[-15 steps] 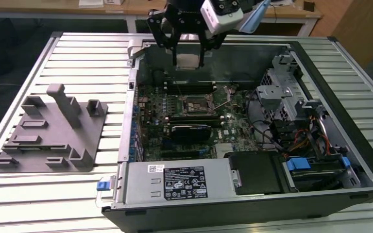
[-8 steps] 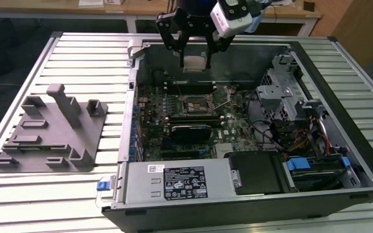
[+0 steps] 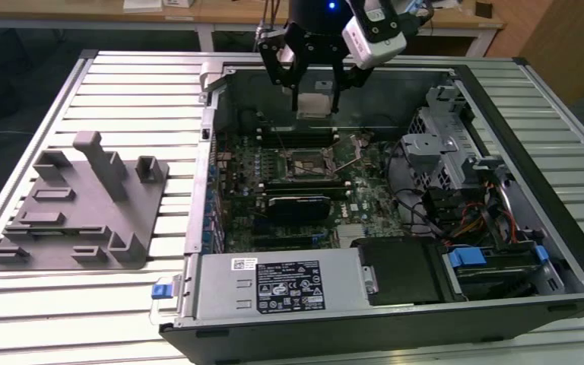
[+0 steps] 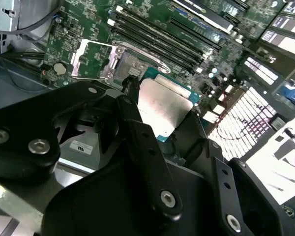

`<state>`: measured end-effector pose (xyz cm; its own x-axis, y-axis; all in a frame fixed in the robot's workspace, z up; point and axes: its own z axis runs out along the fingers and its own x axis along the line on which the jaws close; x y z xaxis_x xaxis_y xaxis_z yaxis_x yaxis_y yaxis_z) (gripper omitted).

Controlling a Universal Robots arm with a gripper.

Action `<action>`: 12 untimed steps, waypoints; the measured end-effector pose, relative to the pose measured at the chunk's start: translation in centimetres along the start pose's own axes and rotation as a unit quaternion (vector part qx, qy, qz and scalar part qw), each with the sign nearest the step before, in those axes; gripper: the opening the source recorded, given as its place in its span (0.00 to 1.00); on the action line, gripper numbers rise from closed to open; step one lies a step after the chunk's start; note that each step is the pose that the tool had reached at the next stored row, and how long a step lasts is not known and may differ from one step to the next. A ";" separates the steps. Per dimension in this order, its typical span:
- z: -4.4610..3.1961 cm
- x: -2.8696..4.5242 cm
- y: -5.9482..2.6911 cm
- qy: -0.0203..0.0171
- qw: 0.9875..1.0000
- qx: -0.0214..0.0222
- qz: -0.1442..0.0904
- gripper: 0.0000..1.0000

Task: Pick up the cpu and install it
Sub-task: 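Pick up the cpu and move it towards the insertion slot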

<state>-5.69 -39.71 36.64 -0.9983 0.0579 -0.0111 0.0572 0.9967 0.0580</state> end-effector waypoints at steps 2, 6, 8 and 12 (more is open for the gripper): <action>0.24 -0.27 0.03 0.000 1.000 0.000 0.000 0.54; 0.65 -0.75 0.06 0.000 1.000 0.000 0.000 0.54; 0.88 -0.87 0.10 0.000 1.000 0.000 0.000 0.54; 1.48 -0.87 0.54 0.000 1.000 0.000 0.000 0.54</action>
<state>-4.76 -39.14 35.21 -0.9983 0.0579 -0.0110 0.0572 0.9967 0.0579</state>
